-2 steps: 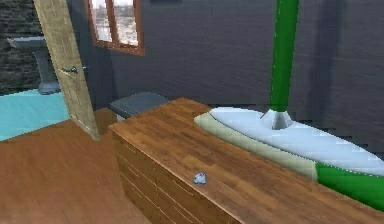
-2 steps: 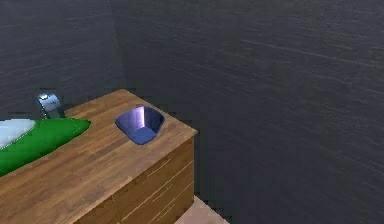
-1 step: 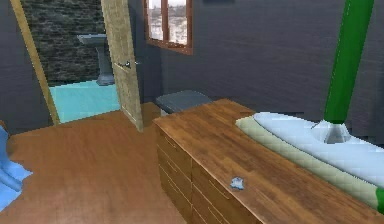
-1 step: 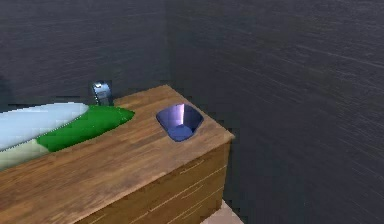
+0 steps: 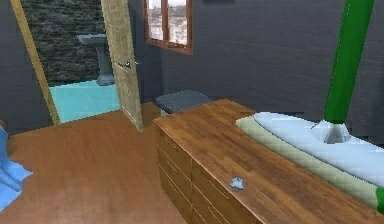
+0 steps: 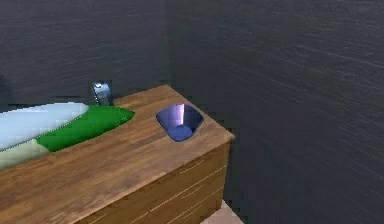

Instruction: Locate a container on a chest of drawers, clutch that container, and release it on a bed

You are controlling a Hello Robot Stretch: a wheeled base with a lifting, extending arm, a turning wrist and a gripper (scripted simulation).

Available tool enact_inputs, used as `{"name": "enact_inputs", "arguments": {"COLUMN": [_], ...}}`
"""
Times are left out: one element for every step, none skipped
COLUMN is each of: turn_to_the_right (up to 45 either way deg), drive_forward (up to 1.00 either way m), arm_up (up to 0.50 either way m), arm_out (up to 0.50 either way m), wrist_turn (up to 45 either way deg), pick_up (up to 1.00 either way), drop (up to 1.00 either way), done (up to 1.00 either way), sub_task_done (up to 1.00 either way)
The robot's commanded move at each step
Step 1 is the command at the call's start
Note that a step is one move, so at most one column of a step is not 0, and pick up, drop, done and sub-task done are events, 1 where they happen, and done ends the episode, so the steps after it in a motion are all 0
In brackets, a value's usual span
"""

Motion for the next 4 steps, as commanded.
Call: {"name": "enact_inputs", "arguments": {"turn_to_the_right": [0.0, 0.0, 0.0, 0.0], "drive_forward": [0.0, 0.0, 0.0, 0.0], "arm_up": [0.38, 0.0, 0.0, 0.0], "arm_out": [0.0, 0.42, 0.0, 0.0], "wrist_turn": [0.0, 0.0, 45.0, 45.0], "pick_up": [0.0, 0.0, 0.0, 0.0], "drop": [0.0, 0.0, 0.0, 0.0], "done": [0.0, 0.0, 0.0, 0.0], "sub_task_done": [0.0, 0.0, 0.0, 0.0]}}
